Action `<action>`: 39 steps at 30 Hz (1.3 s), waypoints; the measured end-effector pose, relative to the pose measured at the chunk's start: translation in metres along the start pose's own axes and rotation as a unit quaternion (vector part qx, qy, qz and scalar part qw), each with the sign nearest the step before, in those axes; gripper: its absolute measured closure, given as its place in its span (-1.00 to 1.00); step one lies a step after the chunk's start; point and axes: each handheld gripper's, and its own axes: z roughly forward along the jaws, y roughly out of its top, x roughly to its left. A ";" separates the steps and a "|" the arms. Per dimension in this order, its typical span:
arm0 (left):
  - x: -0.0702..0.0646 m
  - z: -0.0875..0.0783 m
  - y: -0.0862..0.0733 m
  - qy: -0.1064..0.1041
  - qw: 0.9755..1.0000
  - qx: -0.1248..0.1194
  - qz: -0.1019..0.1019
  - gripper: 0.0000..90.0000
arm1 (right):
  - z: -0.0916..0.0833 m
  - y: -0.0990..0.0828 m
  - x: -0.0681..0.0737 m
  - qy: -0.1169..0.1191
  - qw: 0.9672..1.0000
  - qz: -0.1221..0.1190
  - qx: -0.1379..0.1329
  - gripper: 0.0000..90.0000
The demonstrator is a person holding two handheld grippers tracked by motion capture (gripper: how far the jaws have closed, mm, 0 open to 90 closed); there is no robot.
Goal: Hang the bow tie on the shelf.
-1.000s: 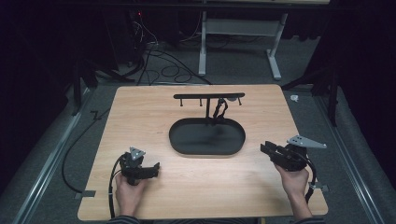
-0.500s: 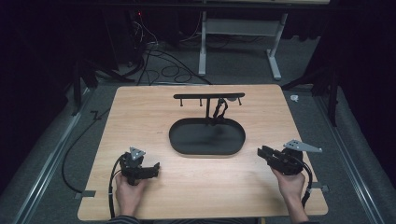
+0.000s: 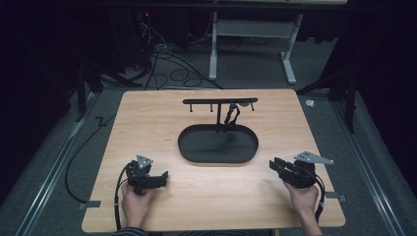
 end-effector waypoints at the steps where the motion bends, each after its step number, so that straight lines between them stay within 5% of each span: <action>1: 0.000 0.000 0.000 0.000 1.000 0.000 0.000 -0.91 | 0.001 -0.001 0.000 -0.001 1.000 -0.001 0.001 0.55; 39: 0.000 0.000 0.000 0.000 1.000 -0.002 0.000 -0.89 | 0.032 -0.012 -0.012 -0.042 0.998 -0.009 0.044 0.55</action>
